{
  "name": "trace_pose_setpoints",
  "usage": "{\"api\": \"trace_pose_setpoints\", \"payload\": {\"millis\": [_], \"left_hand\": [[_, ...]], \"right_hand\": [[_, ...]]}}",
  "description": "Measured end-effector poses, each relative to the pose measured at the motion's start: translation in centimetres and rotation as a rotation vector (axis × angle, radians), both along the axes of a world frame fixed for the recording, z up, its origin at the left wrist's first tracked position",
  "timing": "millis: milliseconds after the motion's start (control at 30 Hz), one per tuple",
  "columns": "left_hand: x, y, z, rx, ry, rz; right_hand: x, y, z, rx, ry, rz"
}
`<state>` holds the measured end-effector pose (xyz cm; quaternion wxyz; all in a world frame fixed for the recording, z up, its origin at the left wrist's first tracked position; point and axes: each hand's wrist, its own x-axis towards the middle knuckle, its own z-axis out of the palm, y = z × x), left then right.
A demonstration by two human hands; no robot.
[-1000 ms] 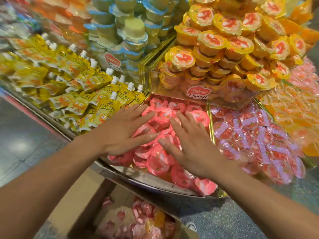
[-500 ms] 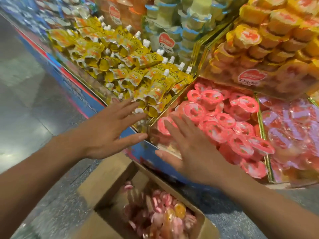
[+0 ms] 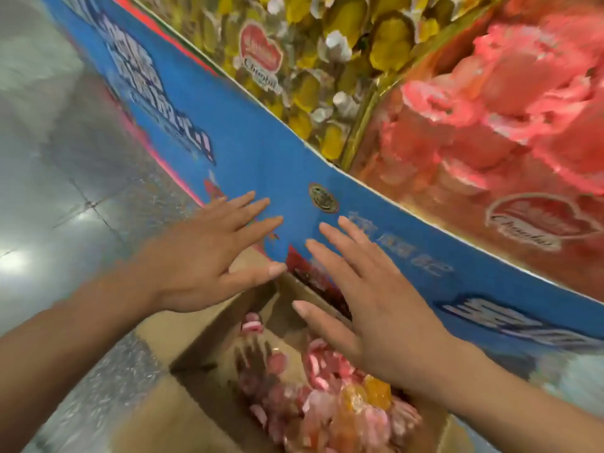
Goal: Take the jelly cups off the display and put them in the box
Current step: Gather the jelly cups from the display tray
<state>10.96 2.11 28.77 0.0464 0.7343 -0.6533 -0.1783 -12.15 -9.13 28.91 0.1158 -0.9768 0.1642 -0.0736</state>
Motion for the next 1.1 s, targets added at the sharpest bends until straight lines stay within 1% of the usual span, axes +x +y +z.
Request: {"api": "trace_pose_setpoints", "payload": {"millis": [100, 200, 333, 500, 567, 633, 733, 867, 1000, 1100], "left_hand": [[-0.1, 0.1, -4.6, -0.003, 0.009, -0.024], [-0.3, 0.1, -9.3, 0.002, -0.005, -0.049], [-0.9, -0.9, -15.8, 0.099, -0.026, -0.074], [-2.4, -1.9, -23.2, 0.156, -0.012, -0.128], [-2.9, -2.5, -25.8, 0.202, -0.008, -0.151], [-3.2, -3.0, -27.8, 0.251, -0.014, -0.170], [-3.6, -3.4, -30.2, 0.238, -0.009, -0.183], [-3.9, -3.1, -32.6, 0.258, 0.007, -0.191], [-4.1, -2.6, -34.5, 0.269, 0.008, -0.184], [-4.3, -2.1, -35.7, 0.299, 0.028, -0.170]], "right_hand": [[0.4, -0.6, -6.0, -0.023, 0.109, -0.014], [0.2, -0.8, -11.8, -0.021, 0.176, -0.019], [-0.2, -1.2, -18.5, -0.008, 0.230, -0.026], [-1.5, -1.7, -25.4, 0.042, 0.315, -0.030], [-2.1, -1.6, -27.5, 0.051, 0.343, -0.017], [-2.7, -1.6, -29.1, -0.006, 0.371, 0.012], [-3.4, -1.4, -30.5, -0.045, 0.351, 0.012], [-4.6, 0.0, -32.0, -0.018, 0.304, 0.060], [-4.9, 1.1, -34.5, 0.023, 0.298, 0.099], [-4.6, 1.9, -36.6, 0.065, 0.325, 0.077]]}}
